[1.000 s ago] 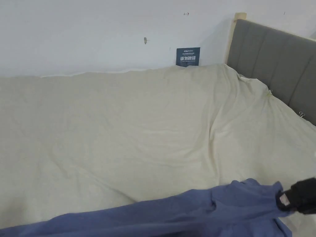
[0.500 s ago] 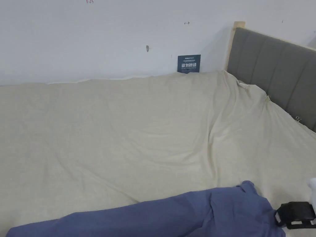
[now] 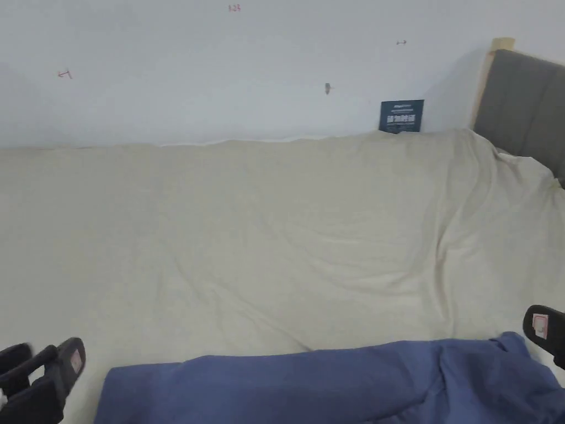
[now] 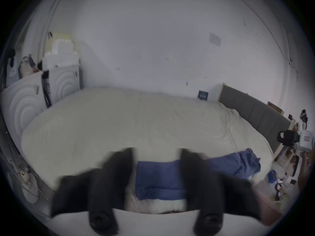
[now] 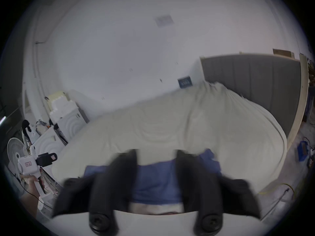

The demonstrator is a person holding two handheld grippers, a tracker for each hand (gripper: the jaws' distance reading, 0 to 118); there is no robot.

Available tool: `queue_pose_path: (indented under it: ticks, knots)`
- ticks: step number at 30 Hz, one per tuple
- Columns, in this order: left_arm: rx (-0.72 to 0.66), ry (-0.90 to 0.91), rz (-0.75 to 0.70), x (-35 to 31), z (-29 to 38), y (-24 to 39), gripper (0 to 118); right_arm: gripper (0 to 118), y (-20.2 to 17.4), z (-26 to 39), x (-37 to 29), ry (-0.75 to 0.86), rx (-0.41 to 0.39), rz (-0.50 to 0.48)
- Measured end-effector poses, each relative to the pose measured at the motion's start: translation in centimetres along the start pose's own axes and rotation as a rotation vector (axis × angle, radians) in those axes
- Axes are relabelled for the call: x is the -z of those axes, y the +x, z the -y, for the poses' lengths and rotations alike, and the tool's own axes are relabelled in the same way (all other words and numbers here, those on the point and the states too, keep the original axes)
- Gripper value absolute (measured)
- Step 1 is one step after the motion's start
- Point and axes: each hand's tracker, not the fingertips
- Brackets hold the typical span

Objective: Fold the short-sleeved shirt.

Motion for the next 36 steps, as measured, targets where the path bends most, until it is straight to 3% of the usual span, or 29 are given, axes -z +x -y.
queue_pose_path:
  ticks: [1,3,5,7,10,12,15,17,19,21,22,25,28,31,36]
  knots:
    - [0.001,0.013,-0.033,0.0,0.3,0.5,0,1,-1.2,0.3,0.1,0.018,-0.003,-0.001]
    - [-0.071,0.068,-0.031,-1.2,1.1,1.1,0,1,-2.4,0.9,0.3,0.048,0.049,0.004]
    - [-0.052,0.028,0.007,-1.0,1.3,0.9,0,1,-2.7,1.5,0.6,0.052,0.1,-0.08]
    - [-0.001,0.011,-0.046,-1.7,1.3,0.9,0,1,-2.9,1.6,0.8,0.036,0.071,-0.05]
    - [-0.033,-0.027,-0.026,-1.2,0.1,-2.4,0,1,-2.8,1.4,0.7,0.031,0.003,-0.022]
    - [-0.075,-0.158,0.053,1.3,-1.5,-4.8,0,1,-2.6,1.5,0.9,0.026,0.005,-0.023]
    - [-0.339,-0.5,0.311,8.1,-1.4,-9.5,0,1,-2.9,1.6,1.8,-0.028,0.007,-0.021]
    - [-0.482,-0.621,0.355,12.0,0.2,-10.0,0,1,-3.1,1.8,2.3,-0.054,0.008,-0.029]
    - [-0.419,-0.704,0.298,15.0,1.0,-11.1,0,1,-3.4,2.0,2.7,-0.099,0.011,-0.067]
    - [-0.375,-0.738,0.343,16.3,2.0,-10.2,1,1,-3.8,2.1,3.1,-0.137,0.007,-0.072]
    - [-0.383,-0.734,0.378,17.2,2.3,-10.4,21,1,-3.9,2.1,3.3,-0.156,-0.001,-0.069]
    - [-0.472,-0.794,0.483,19.5,3.6,-11.5,114,1,-4.3,2.3,3.9,-0.197,-0.026,-0.067]
    - [-0.587,-0.88,0.547,21.6,4.8,-12.4,118,1,-4.8,2.4,4.5,-0.222,-0.048,-0.067]
    - [-0.584,-0.913,0.504,23.6,6.2,-12.9,118,1,-5.2,2.4,5.3,-0.24,-0.062,-0.071]
    - [-0.675,-0.903,0.664,24.0,6.7,-12.4,118,1,-5.8,3.0,6.4,-0.268,-0.063,-0.078]
